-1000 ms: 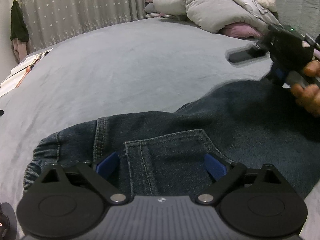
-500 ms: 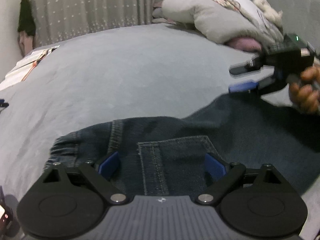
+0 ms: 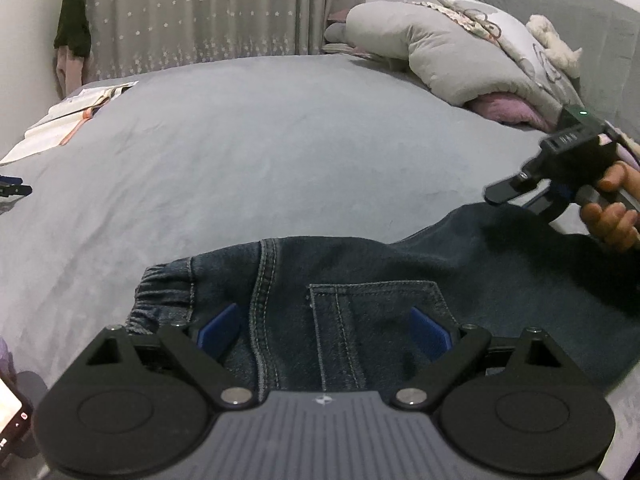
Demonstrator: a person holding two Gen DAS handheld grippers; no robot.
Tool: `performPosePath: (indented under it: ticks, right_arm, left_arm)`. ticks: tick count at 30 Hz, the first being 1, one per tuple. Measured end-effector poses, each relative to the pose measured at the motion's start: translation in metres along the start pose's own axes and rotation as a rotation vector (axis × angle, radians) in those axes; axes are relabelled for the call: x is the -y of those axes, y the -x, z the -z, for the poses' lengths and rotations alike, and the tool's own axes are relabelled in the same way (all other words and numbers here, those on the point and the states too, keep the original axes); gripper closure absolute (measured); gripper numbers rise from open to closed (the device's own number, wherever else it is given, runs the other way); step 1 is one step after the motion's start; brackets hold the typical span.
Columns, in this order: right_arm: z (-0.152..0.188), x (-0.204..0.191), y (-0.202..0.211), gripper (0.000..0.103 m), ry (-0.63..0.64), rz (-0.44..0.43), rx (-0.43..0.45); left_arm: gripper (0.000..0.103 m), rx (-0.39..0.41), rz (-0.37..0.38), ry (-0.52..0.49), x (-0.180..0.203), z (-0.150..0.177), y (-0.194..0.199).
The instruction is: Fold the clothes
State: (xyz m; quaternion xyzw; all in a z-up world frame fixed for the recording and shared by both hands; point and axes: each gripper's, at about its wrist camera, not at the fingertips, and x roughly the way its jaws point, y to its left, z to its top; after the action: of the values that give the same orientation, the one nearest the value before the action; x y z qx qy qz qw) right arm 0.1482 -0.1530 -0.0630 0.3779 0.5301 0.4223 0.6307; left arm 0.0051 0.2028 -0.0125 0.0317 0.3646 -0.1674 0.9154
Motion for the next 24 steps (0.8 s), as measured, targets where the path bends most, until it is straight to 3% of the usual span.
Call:
performPosePath:
  ticks: [2, 4, 6, 8, 12, 16, 20, 24]
  right_arm:
    - [-0.01, 0.005, -0.019, 0.045, -0.031, -0.015, -0.009]
    - [-0.016, 0.011, -0.024, 0.047, -0.086, 0.001, 0.007]
    - [-0.017, 0.014, -0.024, 0.058, -0.105, 0.024, 0.023]
    - [-0.014, 0.013, -0.026, 0.09, -0.088, 0.104, 0.046]
    - [0.003, 0.015, -0.018, 0.091, -0.059, 0.139, 0.17]
    - [0.014, -0.018, -0.009, 0.092, 0.103, 0.213, 0.292]
    - [0.006, -0.008, -0.021, 0.092, 0.13, 0.301, 0.258]
    - [0.012, -0.001, -0.031, 0.088, 0.122, 0.31, 0.271]
  left_arm:
    - [0.011, 0.001, 0.0, 0.007, 0.0, -0.001, -0.001]
    - [0.011, 0.008, 0.0, 0.018, 0.0, -0.002, 0.0]
    - [0.011, 0.018, -0.002, 0.031, -0.002, -0.003, 0.002]
    - [0.013, 0.027, -0.006, 0.04, -0.003, -0.002, 0.006]
    - [0.014, 0.053, -0.013, 0.067, -0.009, 0.0, 0.012]
    - [0.02, 0.037, -0.06, 0.034, -0.012, 0.008, 0.001]
    - [0.019, 0.011, -0.097, -0.075, -0.009, 0.015, -0.02]
    - [0.02, 0.018, -0.088, -0.075, -0.008, 0.011, -0.015]
